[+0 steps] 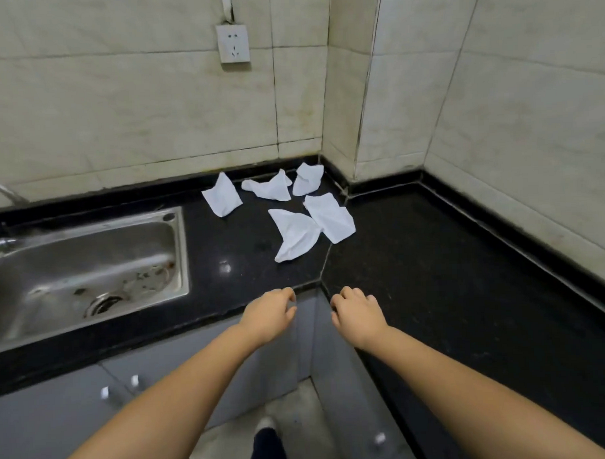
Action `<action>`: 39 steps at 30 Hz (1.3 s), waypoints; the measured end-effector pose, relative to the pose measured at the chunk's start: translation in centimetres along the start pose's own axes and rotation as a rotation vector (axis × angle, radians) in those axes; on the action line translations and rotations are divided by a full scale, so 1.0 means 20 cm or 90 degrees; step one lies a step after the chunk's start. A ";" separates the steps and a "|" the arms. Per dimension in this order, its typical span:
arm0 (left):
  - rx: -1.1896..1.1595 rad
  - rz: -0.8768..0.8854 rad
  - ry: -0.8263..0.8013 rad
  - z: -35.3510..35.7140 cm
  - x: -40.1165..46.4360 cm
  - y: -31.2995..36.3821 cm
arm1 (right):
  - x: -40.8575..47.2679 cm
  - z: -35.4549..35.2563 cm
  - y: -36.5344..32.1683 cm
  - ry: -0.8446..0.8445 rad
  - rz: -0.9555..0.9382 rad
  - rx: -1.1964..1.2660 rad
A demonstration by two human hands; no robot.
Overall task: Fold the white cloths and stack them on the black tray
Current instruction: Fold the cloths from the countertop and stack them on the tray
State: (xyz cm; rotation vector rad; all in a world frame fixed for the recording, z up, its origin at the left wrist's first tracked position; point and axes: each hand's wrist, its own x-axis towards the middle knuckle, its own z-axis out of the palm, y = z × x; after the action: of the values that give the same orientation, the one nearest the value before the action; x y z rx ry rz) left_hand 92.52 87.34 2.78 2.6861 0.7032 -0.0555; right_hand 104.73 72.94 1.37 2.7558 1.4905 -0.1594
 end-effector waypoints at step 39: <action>-0.590 -0.079 0.290 -0.93 1.42 -0.49 | 1.44 -0.74 0.27 0.319 0.090 0.553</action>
State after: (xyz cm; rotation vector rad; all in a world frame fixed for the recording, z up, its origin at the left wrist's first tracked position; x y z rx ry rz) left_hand 111.61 115.16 13.24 1.7593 0.7679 0.6929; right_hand 126.26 94.81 13.30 3.8152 1.5720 -0.1472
